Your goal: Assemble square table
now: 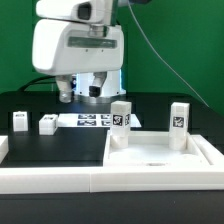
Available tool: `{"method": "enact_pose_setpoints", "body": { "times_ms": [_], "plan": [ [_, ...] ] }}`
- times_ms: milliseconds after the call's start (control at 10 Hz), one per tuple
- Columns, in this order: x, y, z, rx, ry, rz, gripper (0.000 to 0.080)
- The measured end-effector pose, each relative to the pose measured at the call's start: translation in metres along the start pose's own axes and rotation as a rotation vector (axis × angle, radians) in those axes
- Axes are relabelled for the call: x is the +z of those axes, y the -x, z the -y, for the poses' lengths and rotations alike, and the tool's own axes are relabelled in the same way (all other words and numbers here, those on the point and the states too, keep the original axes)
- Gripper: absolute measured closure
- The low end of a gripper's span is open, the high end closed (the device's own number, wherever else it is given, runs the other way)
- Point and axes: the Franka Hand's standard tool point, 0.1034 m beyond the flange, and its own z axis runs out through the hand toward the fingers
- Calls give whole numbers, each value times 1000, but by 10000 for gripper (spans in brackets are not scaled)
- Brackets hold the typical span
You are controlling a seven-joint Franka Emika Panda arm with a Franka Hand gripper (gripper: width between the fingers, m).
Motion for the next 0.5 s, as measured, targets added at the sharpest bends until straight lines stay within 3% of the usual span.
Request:
{"method": "enact_pose_setpoints", "body": {
  "times_ms": [100, 200, 500],
  "plan": [
    [2, 13, 2, 101, -37, 28, 151],
    [4, 20, 0, 155, -42, 39, 151],
    [4, 17, 2, 348, -40, 42, 151]
  ]
}}
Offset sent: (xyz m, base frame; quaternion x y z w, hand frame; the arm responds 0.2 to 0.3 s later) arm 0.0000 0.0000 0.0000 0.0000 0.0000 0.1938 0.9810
